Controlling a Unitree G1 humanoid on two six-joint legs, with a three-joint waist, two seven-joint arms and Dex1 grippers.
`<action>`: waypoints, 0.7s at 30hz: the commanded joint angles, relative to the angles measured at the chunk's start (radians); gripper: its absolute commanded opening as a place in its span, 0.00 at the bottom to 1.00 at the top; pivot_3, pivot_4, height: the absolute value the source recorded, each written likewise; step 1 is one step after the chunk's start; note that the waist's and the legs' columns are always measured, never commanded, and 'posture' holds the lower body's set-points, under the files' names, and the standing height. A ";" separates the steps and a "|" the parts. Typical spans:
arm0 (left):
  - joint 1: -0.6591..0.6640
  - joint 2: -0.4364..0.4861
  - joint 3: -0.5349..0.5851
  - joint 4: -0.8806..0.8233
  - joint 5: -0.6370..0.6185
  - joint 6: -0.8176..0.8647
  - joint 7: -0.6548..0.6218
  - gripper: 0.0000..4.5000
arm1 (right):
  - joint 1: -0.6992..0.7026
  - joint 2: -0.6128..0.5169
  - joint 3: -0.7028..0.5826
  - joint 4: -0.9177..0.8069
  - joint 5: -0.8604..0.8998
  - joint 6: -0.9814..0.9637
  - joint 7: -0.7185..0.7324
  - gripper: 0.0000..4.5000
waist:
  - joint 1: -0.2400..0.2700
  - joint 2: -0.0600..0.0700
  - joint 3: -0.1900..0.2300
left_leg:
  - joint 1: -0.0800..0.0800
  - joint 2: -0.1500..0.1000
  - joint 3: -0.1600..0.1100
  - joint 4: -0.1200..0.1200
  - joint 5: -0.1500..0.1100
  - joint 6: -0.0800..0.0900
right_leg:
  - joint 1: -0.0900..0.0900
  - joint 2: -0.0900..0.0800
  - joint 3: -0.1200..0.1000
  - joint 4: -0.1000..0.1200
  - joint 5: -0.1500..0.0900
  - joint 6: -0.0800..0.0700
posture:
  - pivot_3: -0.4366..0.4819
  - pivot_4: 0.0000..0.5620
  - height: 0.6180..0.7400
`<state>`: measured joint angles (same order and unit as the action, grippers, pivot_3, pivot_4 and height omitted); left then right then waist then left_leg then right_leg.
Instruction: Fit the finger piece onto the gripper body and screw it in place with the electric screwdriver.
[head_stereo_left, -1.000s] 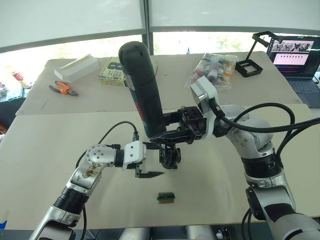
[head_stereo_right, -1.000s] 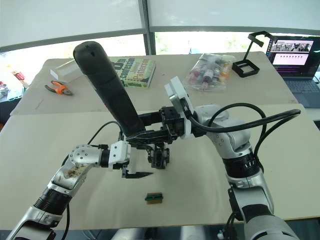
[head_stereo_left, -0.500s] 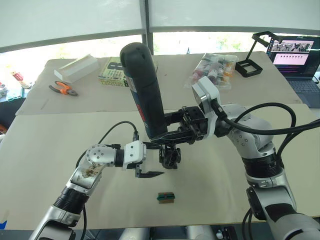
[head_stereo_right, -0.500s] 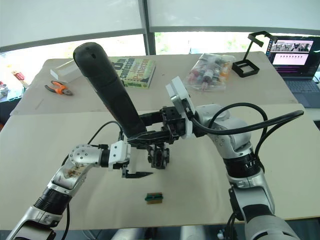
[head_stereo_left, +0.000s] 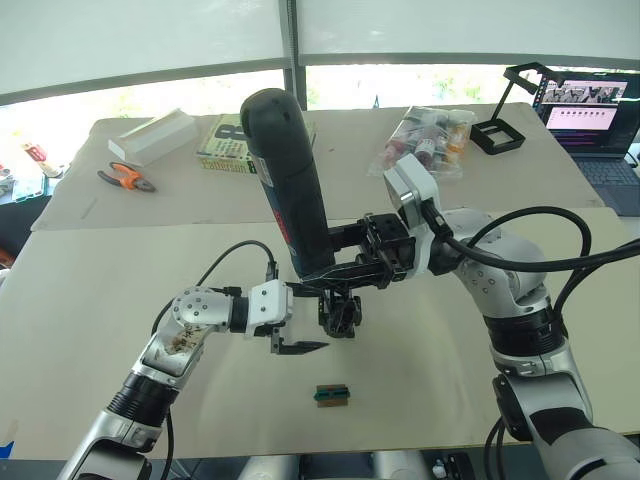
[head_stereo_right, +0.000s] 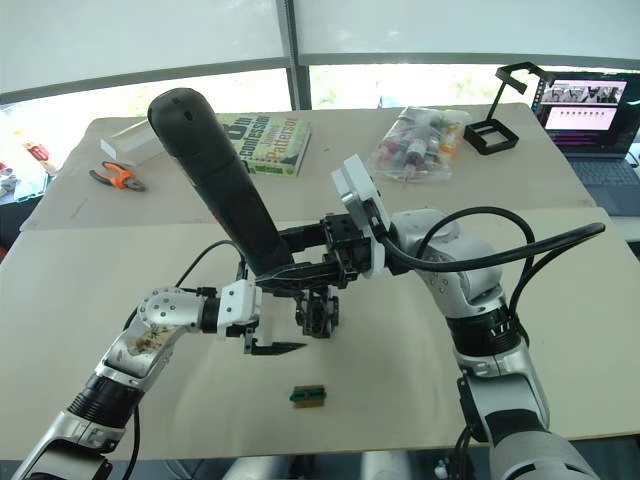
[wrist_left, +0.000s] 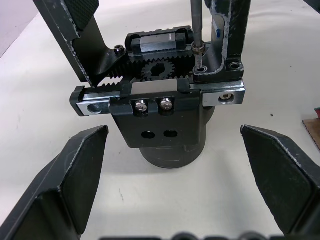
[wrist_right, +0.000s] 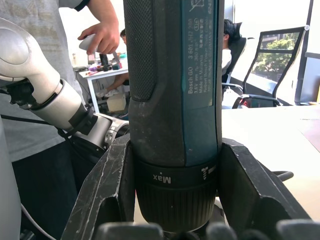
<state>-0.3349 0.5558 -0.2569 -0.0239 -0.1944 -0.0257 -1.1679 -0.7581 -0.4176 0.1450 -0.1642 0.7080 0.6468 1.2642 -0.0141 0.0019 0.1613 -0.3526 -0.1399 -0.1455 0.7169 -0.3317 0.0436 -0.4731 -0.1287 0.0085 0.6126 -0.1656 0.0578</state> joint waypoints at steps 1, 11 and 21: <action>-0.011 0.001 0.007 -0.027 -0.003 -0.014 0.004 1.00 | -0.001 0.001 -0.016 -0.040 0.014 -0.033 0.009 0.42 | 0.000 0.000 0.000 | 0.000 0.000 0.000 0.000 0.000 0.000 | 0.000 0.000 0.000 0.000 0.000 0.000 | 0.48 0.27 1.00; -0.013 0.001 0.009 -0.027 -0.004 -0.009 0.006 1.00 | 0.004 0.001 -0.013 -0.041 0.008 -0.041 0.012 0.42 | 0.000 0.000 0.000 | 0.000 0.000 0.000 0.000 0.000 0.000 | 0.000 0.000 0.000 0.000 0.000 0.000 | 0.48 0.27 1.00; -0.042 -0.041 -0.011 0.055 0.016 -0.017 0.012 1.00 | 0.018 -0.003 -0.018 -0.041 0.001 -0.029 0.004 0.42 | 0.000 0.000 0.000 | 0.000 0.000 0.000 0.001 0.000 0.000 | 0.000 0.000 0.000 0.000 0.000 0.000 | 0.48 0.27 1.00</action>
<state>-0.3574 0.5233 -0.2622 0.0267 -0.1797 -0.0261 -1.1590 -0.7350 -0.4183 0.1465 -0.1671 0.6898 0.6420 1.2643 -0.0139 0.0017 0.1609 -0.3525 -0.1400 -0.1455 0.7175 -0.3317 0.0436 -0.4730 -0.1288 0.0084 0.6128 -0.1655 0.0579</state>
